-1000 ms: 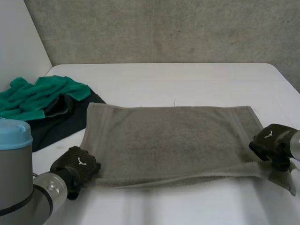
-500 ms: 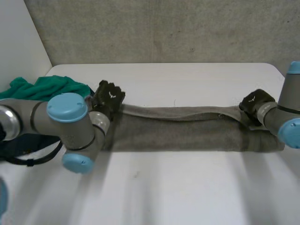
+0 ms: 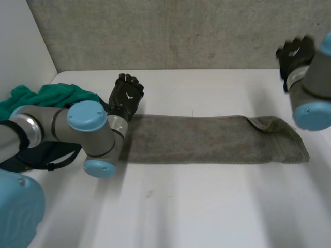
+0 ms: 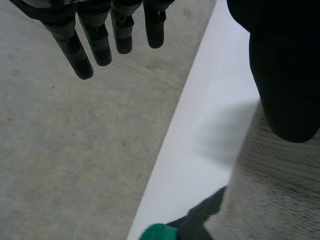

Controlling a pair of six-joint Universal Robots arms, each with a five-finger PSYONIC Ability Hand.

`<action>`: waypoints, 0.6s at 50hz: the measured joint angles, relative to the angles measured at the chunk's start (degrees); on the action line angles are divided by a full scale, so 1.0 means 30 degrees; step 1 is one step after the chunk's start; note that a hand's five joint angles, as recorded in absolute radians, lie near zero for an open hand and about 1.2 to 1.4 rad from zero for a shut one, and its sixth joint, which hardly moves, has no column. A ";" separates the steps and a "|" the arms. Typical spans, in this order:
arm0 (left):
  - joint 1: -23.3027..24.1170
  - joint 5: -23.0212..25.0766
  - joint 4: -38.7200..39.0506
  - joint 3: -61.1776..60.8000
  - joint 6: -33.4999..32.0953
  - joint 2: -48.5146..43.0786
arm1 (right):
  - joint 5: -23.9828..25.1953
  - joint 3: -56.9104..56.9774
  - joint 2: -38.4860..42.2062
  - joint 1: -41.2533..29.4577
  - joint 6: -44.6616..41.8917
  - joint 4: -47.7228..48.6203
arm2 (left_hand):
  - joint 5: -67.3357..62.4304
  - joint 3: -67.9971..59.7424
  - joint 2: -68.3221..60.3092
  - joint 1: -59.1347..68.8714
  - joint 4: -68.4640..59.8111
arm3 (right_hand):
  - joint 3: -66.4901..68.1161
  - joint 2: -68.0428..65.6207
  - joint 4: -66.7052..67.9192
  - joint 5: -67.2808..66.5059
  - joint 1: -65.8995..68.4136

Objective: Fold the laundry.

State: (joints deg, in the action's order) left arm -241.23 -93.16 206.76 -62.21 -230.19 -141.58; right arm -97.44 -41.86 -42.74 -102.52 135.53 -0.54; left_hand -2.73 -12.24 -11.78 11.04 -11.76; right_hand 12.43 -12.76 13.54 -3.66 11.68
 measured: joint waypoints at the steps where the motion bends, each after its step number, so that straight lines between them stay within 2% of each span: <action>1: 0.0015 -0.0046 0.0015 -0.0440 0.0050 0.0544 | 0.0150 -0.0538 -0.1321 0.0015 0.1198 0.0313 | 0.0000 0.0000 0.0000 0.0000 0.0000 | 0.0003 0.0000 0.0002 0.0000 0.0000; 4: 0.0040 -0.0106 0.0006 -0.1438 0.0205 0.1614 | 0.0597 -0.1321 -0.2791 0.0081 0.2411 0.0524 | 0.0000 0.0000 0.0006 -0.0002 0.0000 | 0.0000 0.0000 0.0002 0.0000 0.0000; 7: 0.0075 -0.0143 -0.0017 -0.2859 0.0564 0.3029 | 0.2321 -0.3447 -0.5569 0.0610 0.4274 0.0461 | 0.0000 0.0000 0.0021 0.0000 0.0000 | 0.0000 0.0000 0.0002 0.0000 0.0000; 8: 0.0075 -0.0143 -0.0017 -0.2859 0.0564 0.3029 | 0.2321 -0.3447 -0.5569 0.0610 0.4274 0.0461 | 0.0000 0.0000 0.0021 0.0000 0.0000 | 0.0000 0.0000 0.0002 0.0000 0.0000; 10: 0.0101 -0.0145 -0.0039 -0.3864 0.0957 0.3982 | 0.3195 -0.4516 -0.6465 0.0994 0.4676 0.0165 | 0.0000 0.0000 0.0037 0.0000 0.0000 | 0.0000 0.0000 0.0002 0.0000 0.0000; 11: 0.0129 -0.0140 -0.0048 -0.4641 0.1329 0.4710 | 0.4133 -0.5662 -0.7270 0.1443 0.4908 -0.0279 | 0.0000 0.0000 0.0038 0.0000 0.0000 | 0.0000 0.0000 0.0002 0.0000 0.0000; 13: 0.0142 -0.0133 -0.0066 -0.5174 0.1657 0.5182 | 0.4608 -0.6345 -0.7673 0.1705 0.4960 -0.0683 | 0.0000 0.0000 0.0038 0.0000 0.0000 | 0.0000 0.0000 0.0000 0.0000 0.0000; 16: 0.0170 -0.0060 -0.0117 -0.7096 0.3266 0.6778 | 0.5822 -0.8665 -0.8636 0.2595 0.4844 -0.2398 | 0.0000 0.0000 0.0037 -0.0002 0.0000 | 0.1155 -0.1025 0.0732 -0.0899 0.0674; 23: 0.0171 0.0072 -0.0174 -0.9270 0.5326 0.8182 | 0.6878 -1.1985 -0.9001 0.3615 0.3705 -0.4603 | 0.0000 0.0000 0.0038 0.0000 0.0000 | 0.4743 -0.4602 0.4422 -0.4022 0.3771; 30: 0.0083 0.0141 -0.0189 -1.0325 0.5682 0.8278 | 0.7305 -1.4188 -0.8307 0.4252 0.2990 -0.3615 | 0.0000 0.0000 0.0038 0.0000 0.0000 | 0.5084 -0.4959 0.4785 -0.4372 0.3970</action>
State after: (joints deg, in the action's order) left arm -240.99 -92.73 206.19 -93.19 -213.14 -116.74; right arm -75.52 -84.42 -67.66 -89.77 144.50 -11.38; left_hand -2.73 -12.24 -11.67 11.04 -11.76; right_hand 27.68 -27.64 27.89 -16.77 23.59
